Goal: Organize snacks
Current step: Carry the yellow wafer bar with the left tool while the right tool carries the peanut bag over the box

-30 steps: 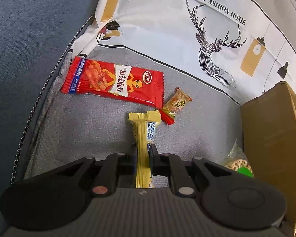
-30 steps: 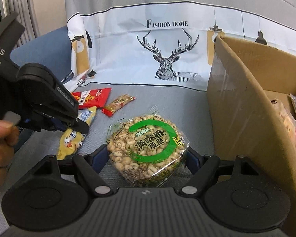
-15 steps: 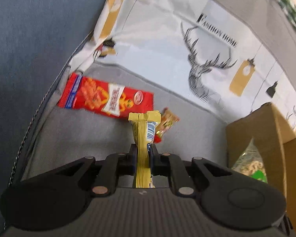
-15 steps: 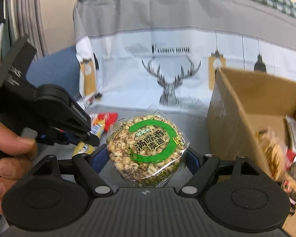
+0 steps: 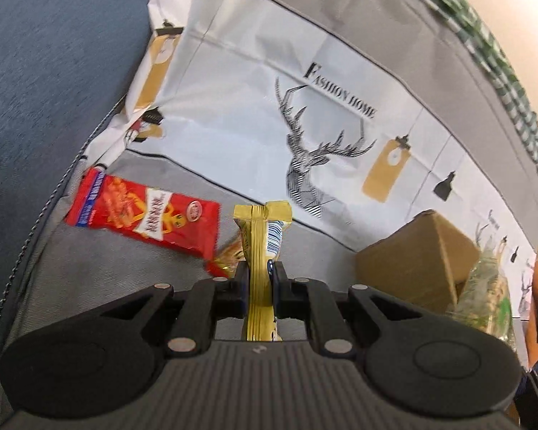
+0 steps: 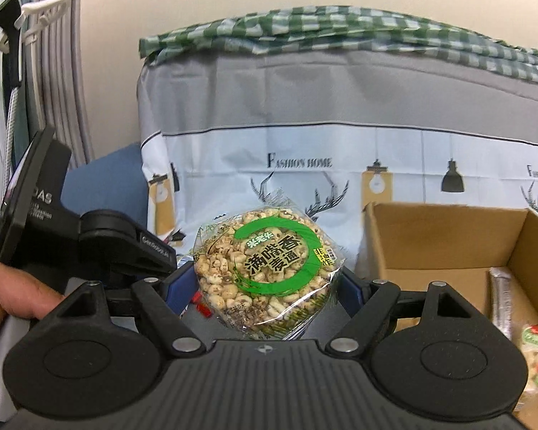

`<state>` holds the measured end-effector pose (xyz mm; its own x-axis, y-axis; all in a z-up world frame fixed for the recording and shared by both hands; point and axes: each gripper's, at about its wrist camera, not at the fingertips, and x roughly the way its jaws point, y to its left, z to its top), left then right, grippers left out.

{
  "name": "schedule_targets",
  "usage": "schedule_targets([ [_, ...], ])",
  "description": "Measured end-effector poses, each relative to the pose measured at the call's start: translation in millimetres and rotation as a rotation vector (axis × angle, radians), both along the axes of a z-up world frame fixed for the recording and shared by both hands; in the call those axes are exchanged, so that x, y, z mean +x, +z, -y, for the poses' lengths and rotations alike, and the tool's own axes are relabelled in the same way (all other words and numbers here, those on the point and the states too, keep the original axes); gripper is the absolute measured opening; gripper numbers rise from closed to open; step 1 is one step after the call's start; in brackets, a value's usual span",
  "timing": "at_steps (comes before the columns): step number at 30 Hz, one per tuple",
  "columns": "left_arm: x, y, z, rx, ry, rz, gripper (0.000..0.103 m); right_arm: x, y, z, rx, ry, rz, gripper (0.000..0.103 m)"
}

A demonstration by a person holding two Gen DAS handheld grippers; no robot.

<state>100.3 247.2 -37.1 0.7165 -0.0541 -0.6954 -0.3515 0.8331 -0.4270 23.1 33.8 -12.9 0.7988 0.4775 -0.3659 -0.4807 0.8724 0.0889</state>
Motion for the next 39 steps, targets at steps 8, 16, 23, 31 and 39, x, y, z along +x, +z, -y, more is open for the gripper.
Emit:
schedule_targets([
  [8, 2.0, 11.3, 15.8, -0.018, -0.018, 0.077, 0.013, -2.4, 18.6, 35.6, 0.034, -0.018, 0.044, 0.081],
  [16, 6.5, 20.5, 40.1, -0.002, -0.054, 0.142, 0.013, 9.1, 27.3, 76.9, 0.059, -0.088, 0.059, 0.081],
  [23, 9.7, 29.9, 64.0, 0.006, -0.105, 0.214, 0.013, 22.7, 23.6, 103.9, 0.065, -0.147, 0.056, 0.081],
  [31, 14.0, 37.4, 86.3, -0.007, -0.156, 0.275, 0.013, 33.7, 16.3, 121.1, 0.062, -0.203, 0.022, 0.081],
  [39, 12.5, 48.1, 111.0, -0.013, -0.225, 0.366, 0.013, 33.7, 16.8, 127.5, 0.062, -0.237, 0.036, 0.081],
])
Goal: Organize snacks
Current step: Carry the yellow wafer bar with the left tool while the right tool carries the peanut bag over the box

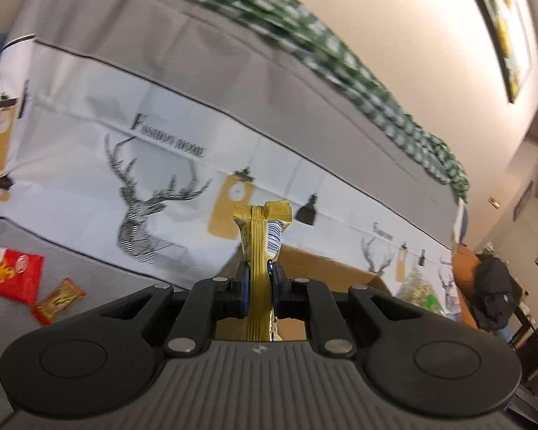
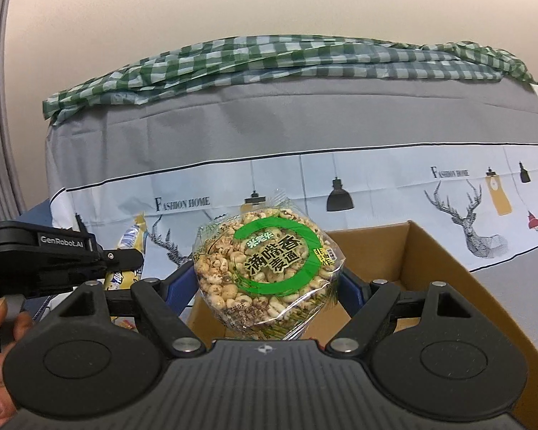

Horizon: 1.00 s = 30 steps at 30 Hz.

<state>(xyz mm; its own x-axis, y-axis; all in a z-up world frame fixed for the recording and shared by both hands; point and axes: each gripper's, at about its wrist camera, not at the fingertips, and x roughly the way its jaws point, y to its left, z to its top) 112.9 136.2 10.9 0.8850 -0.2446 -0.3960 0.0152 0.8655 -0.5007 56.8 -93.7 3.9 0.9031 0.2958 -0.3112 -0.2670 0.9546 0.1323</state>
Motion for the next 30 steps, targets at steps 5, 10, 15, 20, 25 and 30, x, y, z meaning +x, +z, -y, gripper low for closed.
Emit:
schedule_targets([
  [5, -1.4, 3.8, 17.3, 0.015, -0.056, 0.044, 0.013, 3.6, 0.5, 7.6, -0.011, -0.066, 0.004, 0.081],
  [10, -1.6, 3.1, 30.7, 0.021, -0.091, 0.058, 0.013, 10.0, -0.5, 18.0, -0.004, -0.128, -0.005, 0.081],
  [15, -0.7, 0.4, 42.7, 0.029, -0.123, 0.055, 0.013, 12.4, -0.6, 26.5, -0.004, -0.176, 0.005, 0.081],
  [20, 0.7, -1.6, 54.0, 0.040, -0.151, 0.053, 0.013, 13.7, -0.7, 30.2, -0.006, -0.198, 0.005, 0.081],
  [25, 1.8, -2.8, 63.9, 0.041, -0.179, 0.057, 0.013, 12.4, 0.5, 32.2, 0.001, -0.208, 0.017, 0.081],
  [30, 2.9, -4.3, 71.8, 0.046, -0.194, 0.061, 0.013, 11.4, 1.0, 34.4, 0.004, -0.219, 0.029, 0.081],
])
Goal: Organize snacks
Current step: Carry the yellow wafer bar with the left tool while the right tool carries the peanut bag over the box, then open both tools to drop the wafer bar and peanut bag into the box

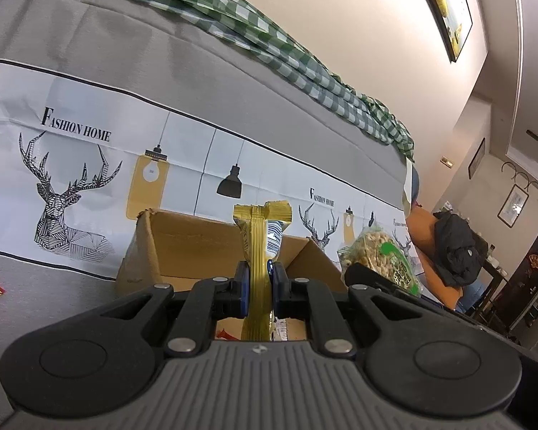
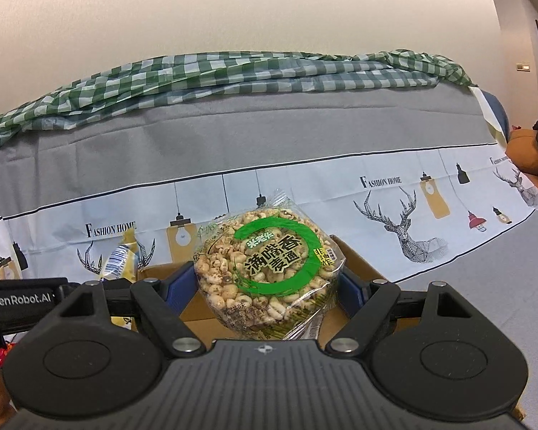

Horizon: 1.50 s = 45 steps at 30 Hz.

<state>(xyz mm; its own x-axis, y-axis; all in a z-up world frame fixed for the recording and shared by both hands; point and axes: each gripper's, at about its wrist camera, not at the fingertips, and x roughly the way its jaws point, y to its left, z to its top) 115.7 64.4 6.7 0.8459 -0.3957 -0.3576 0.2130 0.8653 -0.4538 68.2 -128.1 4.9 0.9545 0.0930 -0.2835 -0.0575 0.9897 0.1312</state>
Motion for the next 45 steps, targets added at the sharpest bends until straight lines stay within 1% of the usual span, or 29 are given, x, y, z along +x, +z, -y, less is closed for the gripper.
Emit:
schedule_targets([
  [15, -0.3, -1.8, 5.1, 0.013, -0.018, 0.006, 0.013, 0.0, 0.6, 2.0, 0.004, -0.008, 0.005, 0.081],
  [30, 0.3, -1.8, 7.7, 0.015, -0.028, 0.002, 0.013, 3.2, -1.3, 1.1, 0.010, -0.004, -0.013, 0.081],
  [31, 0.9, -2.2, 7.7, 0.011, -0.035, -0.005, 0.016, 3.3, -1.5, 0.8, 0.009, -0.004, -0.016, 0.082],
  [32, 2.8, -3.1, 8.0, 0.004, -0.048, -0.022, 0.027, 3.4, -1.7, 0.3, 0.008, -0.007, -0.017, 0.082],
  [33, 3.5, -4.2, 8.4, 0.000, -0.052, -0.030, 0.034, 3.7, -2.0, 0.2, 0.008, -0.012, -0.021, 0.083],
  [34, 2.9, -4.5, 9.1, 0.007, -0.044, -0.027, 0.037, 4.6, -1.9, 0.6, 0.010, -0.021, -0.025, 0.085],
  [35, 2.4, -4.3, 9.7, 0.019, -0.036, -0.023, 0.037, 5.0, -2.2, 1.2, 0.012, -0.034, -0.030, 0.087],
  [39, 0.8, -4.3, 5.3, 0.014, -0.027, -0.021, 0.037, 6.4, -2.9, 3.3, 0.020, -0.081, -0.032, 0.089],
  [42, -0.7, -3.8, 0.4, 0.020, -0.006, -0.017, 0.037, 6.6, -4.5, 1.1, 0.022, -0.085, -0.034, 0.089],
  [45, -0.6, -3.8, -10.0, -0.001, 0.025, -0.021, 0.036, 5.3, -4.8, -2.7, 0.022, -0.083, -0.025, 0.089],
])
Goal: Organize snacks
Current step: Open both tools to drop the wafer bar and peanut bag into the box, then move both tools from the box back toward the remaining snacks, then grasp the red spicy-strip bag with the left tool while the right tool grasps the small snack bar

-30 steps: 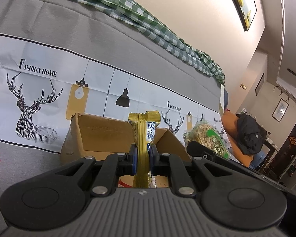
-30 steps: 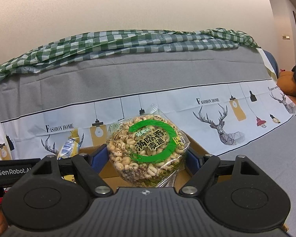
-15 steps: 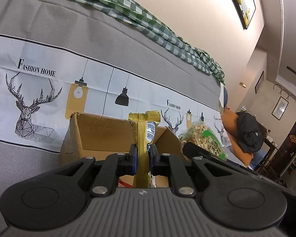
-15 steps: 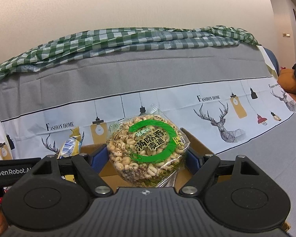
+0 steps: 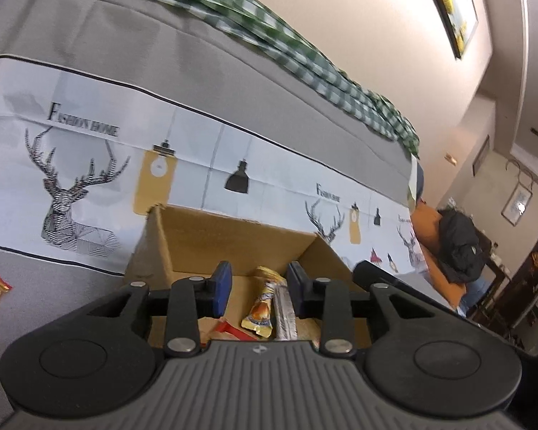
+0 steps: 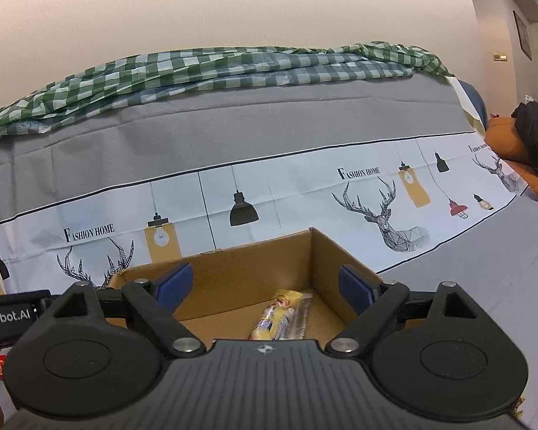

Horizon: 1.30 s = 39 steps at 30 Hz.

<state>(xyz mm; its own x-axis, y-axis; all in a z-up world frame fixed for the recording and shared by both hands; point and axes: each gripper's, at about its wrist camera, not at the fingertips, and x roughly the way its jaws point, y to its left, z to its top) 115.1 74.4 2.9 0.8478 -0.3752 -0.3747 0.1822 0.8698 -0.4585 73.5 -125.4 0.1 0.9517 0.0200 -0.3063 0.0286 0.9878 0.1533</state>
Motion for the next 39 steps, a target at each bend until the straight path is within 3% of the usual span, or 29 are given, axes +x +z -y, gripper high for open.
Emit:
schedule_targets([
  [3, 1.2, -0.8, -14.2, -0.024, 0.041, -0.014, 0.033, -2.6, 1.4, -5.2, 0.008, 0.003, 0.024, 0.087],
  [9, -1.2, -2.1, -51.7, -0.065, 0.146, -0.034, 0.013, -5.6, 3.6, -21.9, 0.061, 0.077, 0.030, 0.051],
  [20, -13.1, -13.5, -143.4, -0.185, 0.419, -0.151, 0.012, -19.4, 11.2, -73.3, 0.103, 0.218, 0.061, 0.030],
  [23, -14.6, -20.3, -162.0, -0.170, 0.495, -0.227, 0.012, -23.0, 12.5, -87.5, 0.116, 0.253, 0.058, 0.030],
  [28, -21.1, -37.7, -187.0, -0.218, 0.561, -0.331, 0.012, -26.2, 11.5, -110.1, 0.128, 0.314, 0.038, 0.030],
  [39, -34.7, -48.8, -212.2, -0.257, 0.633, -0.371, 0.012, -24.0, 3.1, -143.3, 0.147, 0.418, -0.036, 0.030],
])
